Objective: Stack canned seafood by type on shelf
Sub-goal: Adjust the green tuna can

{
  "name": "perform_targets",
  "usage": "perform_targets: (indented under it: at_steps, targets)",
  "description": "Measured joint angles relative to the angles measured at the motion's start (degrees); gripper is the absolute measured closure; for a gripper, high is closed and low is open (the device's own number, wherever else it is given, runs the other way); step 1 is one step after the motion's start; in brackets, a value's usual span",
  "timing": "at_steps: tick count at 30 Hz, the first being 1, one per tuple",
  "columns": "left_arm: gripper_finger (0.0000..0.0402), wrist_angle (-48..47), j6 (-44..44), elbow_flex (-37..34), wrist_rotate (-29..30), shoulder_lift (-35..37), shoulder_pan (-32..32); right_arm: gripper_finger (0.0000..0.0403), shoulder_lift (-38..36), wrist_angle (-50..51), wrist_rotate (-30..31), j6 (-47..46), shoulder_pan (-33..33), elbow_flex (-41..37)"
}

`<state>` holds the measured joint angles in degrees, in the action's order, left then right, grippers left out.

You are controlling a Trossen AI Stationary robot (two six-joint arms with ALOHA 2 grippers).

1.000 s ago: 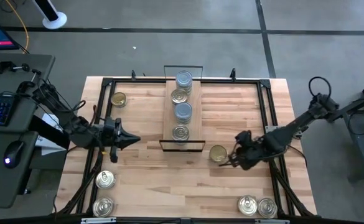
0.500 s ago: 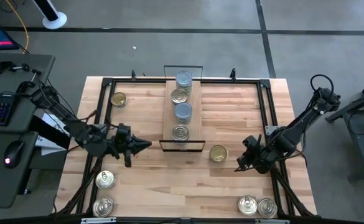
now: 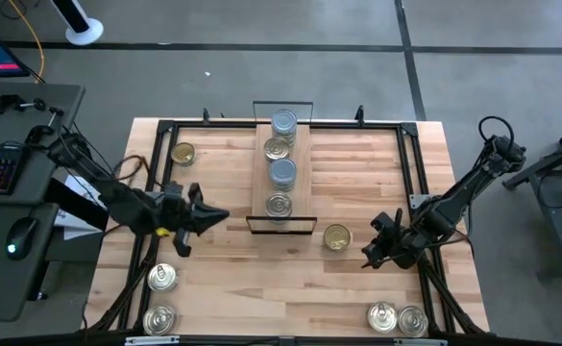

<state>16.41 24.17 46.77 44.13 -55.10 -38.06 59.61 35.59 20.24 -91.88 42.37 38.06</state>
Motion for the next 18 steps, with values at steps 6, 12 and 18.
perform_targets:
  at_steps: [6,12,18]
  targets:
    - [0.0401,-0.3,-5.7,1.9,0.0,1.0,1.8,0.0403,0.0,-1.0,1.0,-0.2,0.0,0.0]
    - [0.0402,-4.2,-2.8,1.9,-0.5,0.9,3.2,0.0403,0.0,-2.5,1.0,-0.2,0.0,0.0]
    - [0.0402,-6.1,-0.3,1.9,-0.6,0.9,4.1,0.0403,0.0,-2.9,3.6,-0.9,0.0,0.0]
